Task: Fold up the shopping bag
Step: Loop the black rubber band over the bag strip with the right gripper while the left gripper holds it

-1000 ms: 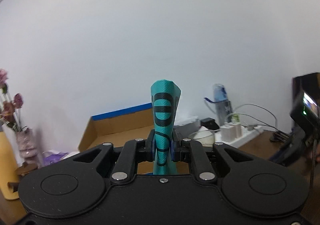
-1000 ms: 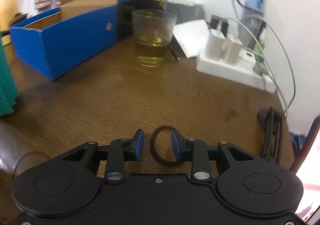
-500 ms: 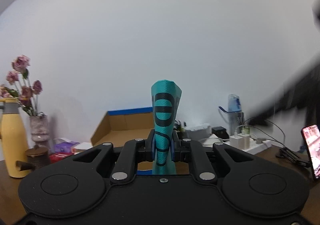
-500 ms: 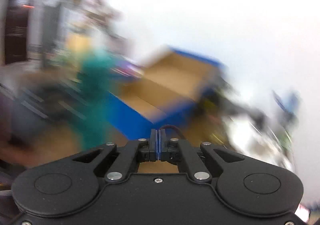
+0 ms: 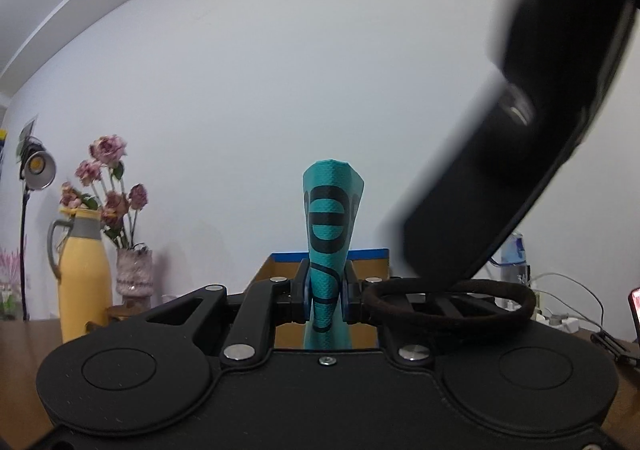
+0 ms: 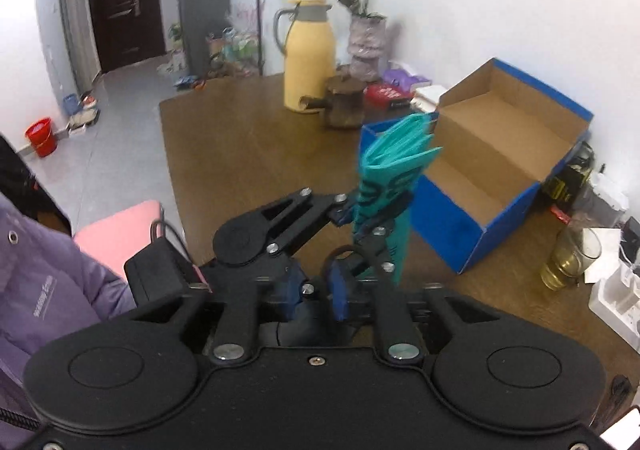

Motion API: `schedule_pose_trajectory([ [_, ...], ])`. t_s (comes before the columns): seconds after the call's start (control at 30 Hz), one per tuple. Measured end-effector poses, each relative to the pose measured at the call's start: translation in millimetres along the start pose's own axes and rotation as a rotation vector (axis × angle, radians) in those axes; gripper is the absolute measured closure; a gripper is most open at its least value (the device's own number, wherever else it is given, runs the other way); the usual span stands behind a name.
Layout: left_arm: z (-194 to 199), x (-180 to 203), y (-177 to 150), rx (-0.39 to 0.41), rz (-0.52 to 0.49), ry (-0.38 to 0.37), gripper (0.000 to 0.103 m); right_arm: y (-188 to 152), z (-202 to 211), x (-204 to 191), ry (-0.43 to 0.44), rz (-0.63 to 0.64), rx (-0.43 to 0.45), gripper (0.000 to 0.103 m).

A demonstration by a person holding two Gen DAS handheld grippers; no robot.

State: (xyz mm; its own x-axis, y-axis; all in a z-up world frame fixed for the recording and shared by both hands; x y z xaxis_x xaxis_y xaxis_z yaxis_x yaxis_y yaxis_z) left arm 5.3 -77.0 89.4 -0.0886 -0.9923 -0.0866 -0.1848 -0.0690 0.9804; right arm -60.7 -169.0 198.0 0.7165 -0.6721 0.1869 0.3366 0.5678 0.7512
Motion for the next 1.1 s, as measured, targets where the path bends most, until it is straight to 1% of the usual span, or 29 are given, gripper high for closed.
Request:
schedule_pose_trajectory([
  [0.1, 8.6, 1.7, 7.2, 0.043, -0.068, 0.033, 0.089, -7.9, -10.2, -1.7, -0.018, -0.051, -0.021, 0.103],
  [0.2, 12.5, 6.6, 7.3, 0.075, -0.169, 0.082, 0.089, -11.1, -19.4, -0.5, 0.022, -0.132, -0.033, 0.103],
  [0.23, 14.2, 7.4, 9.0, 0.077, -0.206, 0.101, 0.089, -12.0, -22.0, 0.0, 0.032, -0.165, -0.033, 0.103],
  [0.3, 12.0, 8.7, 9.9, 0.074, -0.261, 0.114, 0.089, -16.2, -27.6, 1.9, 0.039, -0.218, -0.034, 0.103],
  [0.4, 9.8, 12.1, 8.1, 0.083, -0.384, 0.158, 0.089, -26.3, -36.7, 8.3, 0.082, -0.327, -0.040, 0.103],
  [0.47, 9.6, 14.6, 7.5, 0.105, -0.467, 0.198, 0.089, -33.8, -42.3, 12.6, 0.113, -0.399, -0.031, 0.103],
  [0.53, 10.3, 19.5, 6.7, 0.141, -0.560, 0.242, 0.089, -38.6, -45.8, 14.1, 0.129, -0.448, -0.011, 0.098],
  [0.6, 9.7, 24.7, 6.8, 0.176, -0.640, 0.270, 0.089, -43.0, -47.4, 16.3, 0.140, -0.495, 0.022, 0.092],
  [0.63, 9.6, 26.6, 7.9, 0.193, -0.669, 0.280, 0.089, -44.5, -48.2, 17.5, 0.137, -0.512, 0.042, 0.092],
  [0.7, 11.5, 31.7, 11.8, 0.225, -0.713, 0.301, 0.089, -45.2, -49.2, 18.4, 0.114, -0.525, 0.098, 0.091],
  [0.77, 13.5, 37.9, 14.4, 0.258, -0.751, 0.306, 0.089, -42.6, -52.7, 17.6, 0.099, -0.536, 0.129, 0.090],
  [0.83, 15.6, 44.8, 16.0, 0.291, -0.785, 0.302, 0.089, -42.2, -56.9, 19.0, 0.103, -0.555, 0.124, 0.089],
  [0.87, 16.7, 48.3, 16.7, 0.308, -0.802, 0.299, 0.089, -42.3, -59.8, 19.6, 0.109, -0.563, 0.114, 0.088],
  [0.9, 17.8, 51.8, 17.5, 0.325, -0.819, 0.297, 0.089, -42.6, -62.0, 20.3, 0.112, -0.570, 0.103, 0.084],
  [0.93, 18.4, 54.4, 18.1, 0.337, -0.833, 0.294, 0.089, -42.2, -61.8, 22.1, 0.112, -0.577, 0.106, 0.084],
  [1.0, 15.4, 52.4, 18.9, 0.324, -0.831, 0.285, 0.089, -42.9, -59.3, 27.1, 0.113, -0.588, 0.128, 0.084],
  [1.03, 13.9, 51.4, 19.3, 0.318, -0.831, 0.281, 0.089, -43.3, -55.9, 30.4, 0.113, -0.597, 0.154, 0.083],
  [1.1, 11.7, 51.0, 19.7, 0.300, -0.828, 0.261, 0.089, -45.9, -48.2, 37.2, 0.110, -0.622, 0.236, 0.082],
])
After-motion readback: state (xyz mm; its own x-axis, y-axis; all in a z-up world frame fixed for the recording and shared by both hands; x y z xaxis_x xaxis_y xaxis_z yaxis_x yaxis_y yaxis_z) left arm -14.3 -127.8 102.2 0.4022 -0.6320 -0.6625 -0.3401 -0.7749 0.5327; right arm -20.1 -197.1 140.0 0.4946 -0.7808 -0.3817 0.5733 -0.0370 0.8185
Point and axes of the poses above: each gripper's, at about its wrist camera, not at the fingertips, and z roughly against the way its jaws point, x to its right, y to its top, the point moved 8 cm from there along -z, roughly the way its jaws point, and after that the axes turned 15 degrees about -y, right-handed, at the moved point
